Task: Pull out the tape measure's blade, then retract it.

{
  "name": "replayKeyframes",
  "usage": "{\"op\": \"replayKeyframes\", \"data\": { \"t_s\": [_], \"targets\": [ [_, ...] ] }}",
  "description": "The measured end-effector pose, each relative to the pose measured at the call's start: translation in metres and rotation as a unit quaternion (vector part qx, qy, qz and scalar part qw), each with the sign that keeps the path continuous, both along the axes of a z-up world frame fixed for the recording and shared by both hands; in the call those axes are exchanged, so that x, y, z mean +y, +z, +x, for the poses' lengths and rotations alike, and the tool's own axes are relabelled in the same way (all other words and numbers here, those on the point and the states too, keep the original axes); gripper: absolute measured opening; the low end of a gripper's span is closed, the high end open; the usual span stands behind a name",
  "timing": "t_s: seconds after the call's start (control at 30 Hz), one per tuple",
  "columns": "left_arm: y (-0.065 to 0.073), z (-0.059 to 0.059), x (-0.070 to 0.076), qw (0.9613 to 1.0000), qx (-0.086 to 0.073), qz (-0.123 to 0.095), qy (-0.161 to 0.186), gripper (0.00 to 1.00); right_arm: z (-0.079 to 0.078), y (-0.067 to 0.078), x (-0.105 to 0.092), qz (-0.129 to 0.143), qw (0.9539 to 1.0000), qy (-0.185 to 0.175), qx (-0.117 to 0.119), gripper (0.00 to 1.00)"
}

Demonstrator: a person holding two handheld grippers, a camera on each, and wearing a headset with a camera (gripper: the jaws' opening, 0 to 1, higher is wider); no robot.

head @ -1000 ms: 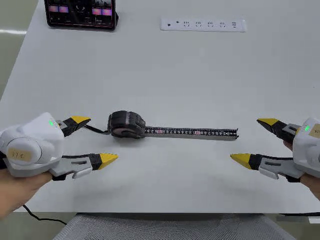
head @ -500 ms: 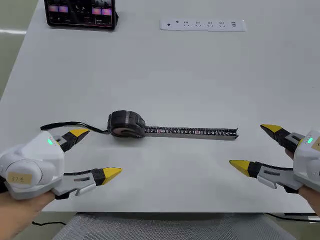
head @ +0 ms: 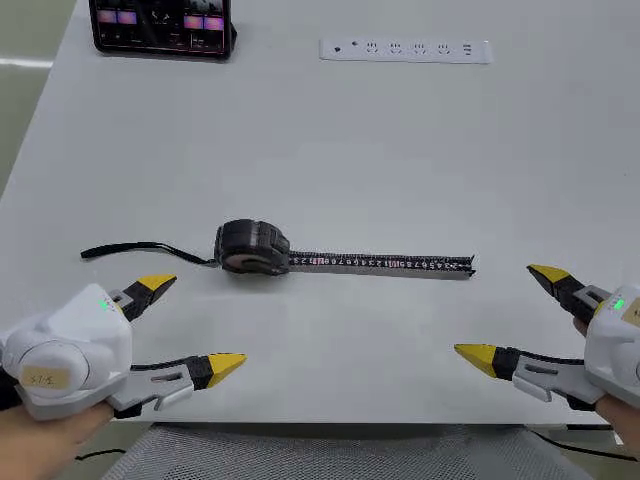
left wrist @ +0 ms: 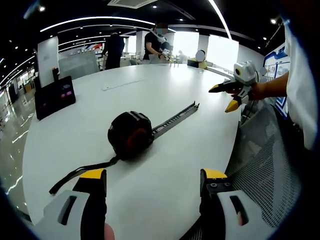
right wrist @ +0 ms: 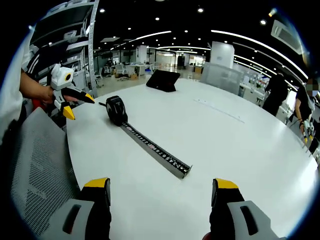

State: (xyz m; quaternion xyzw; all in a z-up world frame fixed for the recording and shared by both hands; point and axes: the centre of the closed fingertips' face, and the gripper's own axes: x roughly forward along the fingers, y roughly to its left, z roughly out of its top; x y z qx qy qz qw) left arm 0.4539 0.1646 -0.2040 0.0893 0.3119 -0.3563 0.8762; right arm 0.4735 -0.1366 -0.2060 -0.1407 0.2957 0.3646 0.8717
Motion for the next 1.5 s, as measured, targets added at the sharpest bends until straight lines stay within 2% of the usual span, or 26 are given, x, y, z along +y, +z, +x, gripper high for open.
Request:
{"op": "replayKeyframes", "data": {
  "t_s": [0.43,0.87,1.5],
  "targets": [
    [-0.001,-0.006,-0.003,0.9999,0.009,-0.005,0.001,0.77,-0.005,-0.004,0.001,0.006,0.9999,0.002,0.01,0.87],
    [-0.001,-0.009,-0.003,0.9998,0.017,-0.008,0.005,0.85,-0.006,-0.003,0.006,0.016,0.9997,0.007,0.014,0.99],
    [-0.005,-0.015,0.003,0.9995,0.028,-0.014,0.009,0.91,-0.009,-0.005,0.007,0.013,0.9997,0.012,0.018,0.99]
  ]
}}
